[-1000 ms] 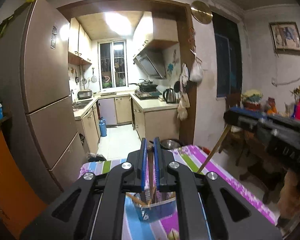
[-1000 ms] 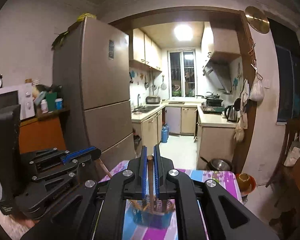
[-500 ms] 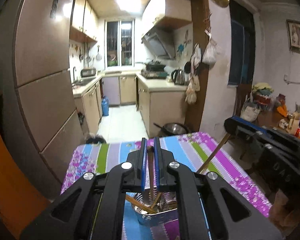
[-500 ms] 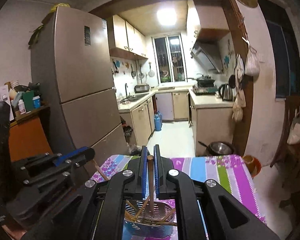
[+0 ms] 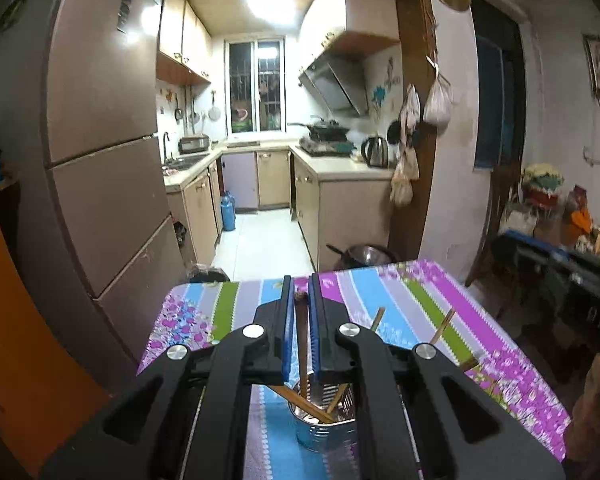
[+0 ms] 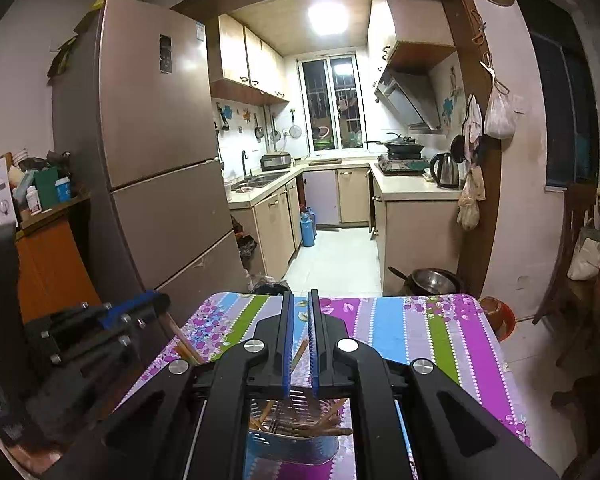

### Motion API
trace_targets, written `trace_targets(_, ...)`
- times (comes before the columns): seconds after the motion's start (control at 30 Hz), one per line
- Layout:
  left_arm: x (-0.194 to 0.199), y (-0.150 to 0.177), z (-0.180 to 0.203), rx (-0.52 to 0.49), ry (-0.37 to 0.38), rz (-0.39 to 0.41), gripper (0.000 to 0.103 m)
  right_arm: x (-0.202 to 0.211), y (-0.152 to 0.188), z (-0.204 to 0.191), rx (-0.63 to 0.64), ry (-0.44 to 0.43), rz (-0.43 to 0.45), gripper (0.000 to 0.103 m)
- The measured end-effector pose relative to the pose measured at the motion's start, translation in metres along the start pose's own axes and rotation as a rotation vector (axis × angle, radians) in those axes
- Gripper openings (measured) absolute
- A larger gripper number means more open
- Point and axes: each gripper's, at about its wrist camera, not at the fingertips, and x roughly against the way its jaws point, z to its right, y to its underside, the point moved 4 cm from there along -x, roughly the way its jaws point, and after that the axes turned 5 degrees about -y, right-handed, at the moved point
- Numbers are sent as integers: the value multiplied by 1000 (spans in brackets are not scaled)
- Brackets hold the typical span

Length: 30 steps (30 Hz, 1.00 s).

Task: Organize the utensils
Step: 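Lower both chopsticks into the holder and open both grippers, then move both tools back over the last chopsticks on the cloth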

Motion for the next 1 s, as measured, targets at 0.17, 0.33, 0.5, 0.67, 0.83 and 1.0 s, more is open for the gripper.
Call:
trace_targets(0.17, 24, -13, -10, 11, -20, 41, 6, 37, -5, 1, 23, 8, 29, 8)
trace_targets(0.33, 42, -25, -13, 13, -16, 85, 6, 72, -6, 9, 30, 20, 58, 8)
trace_targets(0.5, 8, -9, 9, -12, 22, 5, 6, 87, 4, 18, 24, 18, 61, 8)
trace_targets(0.67, -29, 18, 23, -84, 8, -121, 7, 85, 16, 28, 49, 38, 40, 8)
trace_targets(0.83, -8, 0, -2, -6, -19, -11, 42, 78, 28, 34, 44, 35, 20, 8)
trace_targets(1.0, 27, -10, -16, -16, -72, 88, 42, 81, 33, 31, 39, 28, 9, 8)
